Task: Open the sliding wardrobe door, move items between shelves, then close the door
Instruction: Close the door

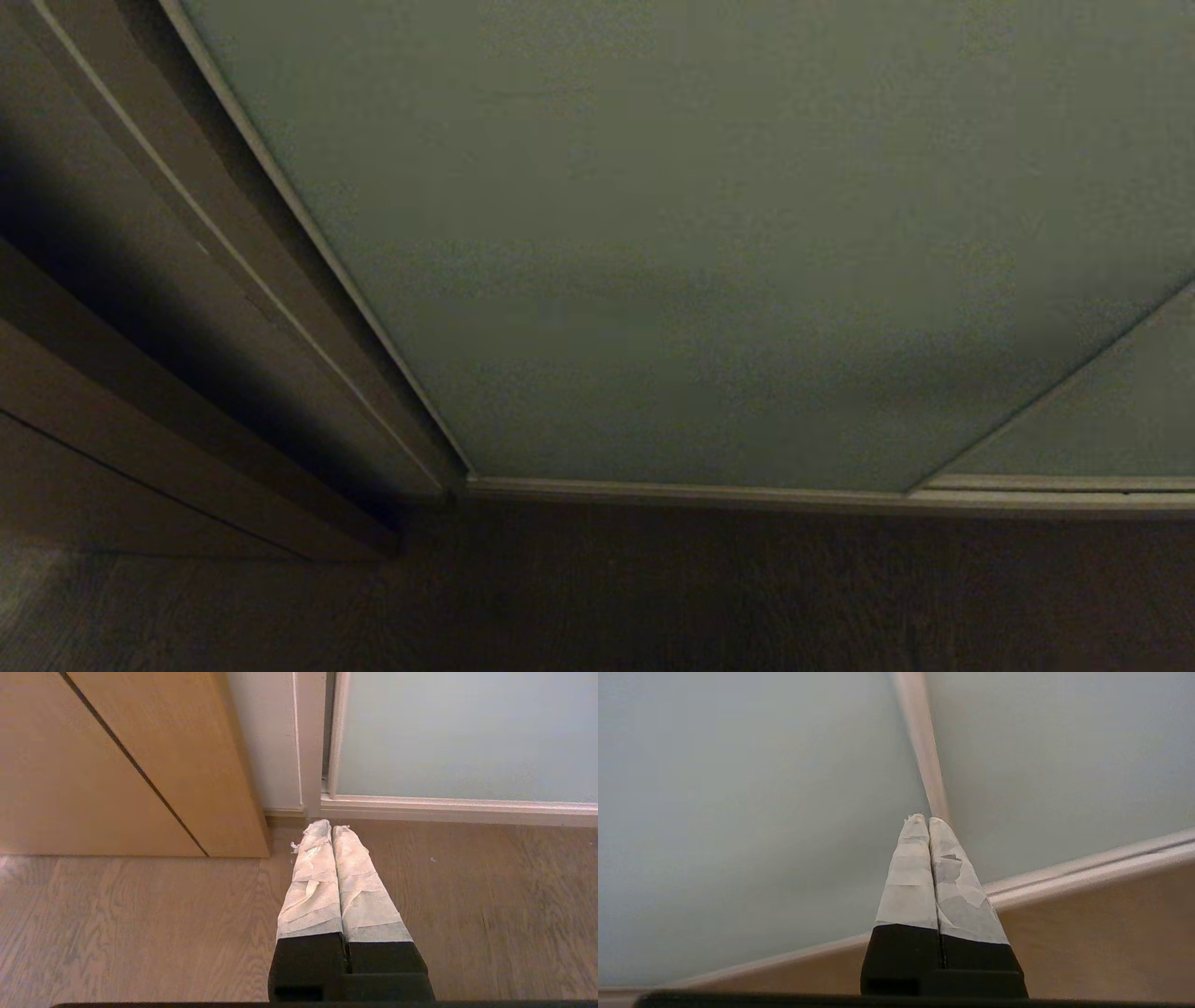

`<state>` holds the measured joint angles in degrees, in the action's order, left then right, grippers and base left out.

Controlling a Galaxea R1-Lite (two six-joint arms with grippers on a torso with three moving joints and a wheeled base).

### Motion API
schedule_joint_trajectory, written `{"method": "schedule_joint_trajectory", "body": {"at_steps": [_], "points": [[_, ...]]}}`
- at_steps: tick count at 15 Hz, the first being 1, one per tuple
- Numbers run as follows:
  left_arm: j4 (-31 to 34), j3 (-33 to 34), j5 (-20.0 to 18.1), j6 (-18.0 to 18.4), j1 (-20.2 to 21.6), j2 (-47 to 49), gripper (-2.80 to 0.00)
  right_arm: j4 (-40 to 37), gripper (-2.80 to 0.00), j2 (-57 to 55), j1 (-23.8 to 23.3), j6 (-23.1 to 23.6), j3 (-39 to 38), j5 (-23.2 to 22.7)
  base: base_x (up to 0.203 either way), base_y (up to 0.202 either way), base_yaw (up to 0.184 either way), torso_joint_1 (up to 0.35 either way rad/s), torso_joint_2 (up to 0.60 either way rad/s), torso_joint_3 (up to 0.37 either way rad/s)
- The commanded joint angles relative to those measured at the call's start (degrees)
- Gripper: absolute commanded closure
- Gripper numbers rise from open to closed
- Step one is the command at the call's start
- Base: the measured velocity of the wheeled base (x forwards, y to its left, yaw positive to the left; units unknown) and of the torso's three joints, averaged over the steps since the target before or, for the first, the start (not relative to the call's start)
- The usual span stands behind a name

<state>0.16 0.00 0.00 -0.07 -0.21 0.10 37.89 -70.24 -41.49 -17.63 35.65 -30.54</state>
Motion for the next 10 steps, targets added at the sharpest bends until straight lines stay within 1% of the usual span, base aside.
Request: {"method": "schedule_joint_trajectory", "body": {"at_steps": [1,3,4,5,6,7,8,10], "points": [[-0.06,0.00,0.00,-0.10,0.03,0.08,0.00,0.51,0.00,9.06,11.32,5.99,-7.03,15.57,0.000,0.000,0.000,0.000,0.00,0.000],[0.02,0.00,0.00,-0.01,0.03,0.08,0.00,1.43,0.00,14.92,23.75,11.05,-14.26,27.66,0.000,0.000,0.000,0.000,0.00,0.000],[0.02,0.00,0.00,-0.08,-0.05,0.08,0.00,2.67,0.00,17.78,28.26,13.23,-19.67,31.82,0.000,0.000,0.000,0.000,0.00,0.000],[0.02,0.00,0.00,-0.01,0.03,0.08,0.00,4.49,0.00,21.82,31.54,15.50,-25.26,34.61,0.000,0.000,0.000,0.000,0.00,0.000],[0.02,0.00,0.00,-0.10,0.02,0.08,0.00,5.54,0.00,27.09,33.62,17.10,-29.27,36.15,0.000,0.000,0.000,0.000,0.00,0.000],[0.02,0.00,0.00,-0.01,0.03,0.08,0.00,5.03,0.00,31.93,35.04,18.07,-31.52,36.99,0.000,0.000,0.000,0.000,0.00,0.000],[0.02,0.00,0.00,-0.01,0.03,0.08,0.00,2.71,0.00,37.12,36.31,18.74,-32.94,37.67,0.000,0.000,0.000,0.000,0.00,0.000],[0.02,0.00,0.00,-0.02,0.03,0.08,0.00,-6.36,0.00,46.23,37.89,19.28,-34.48,38.26,0.000,0.000,0.000,0.000,0.00,0.000]]}}
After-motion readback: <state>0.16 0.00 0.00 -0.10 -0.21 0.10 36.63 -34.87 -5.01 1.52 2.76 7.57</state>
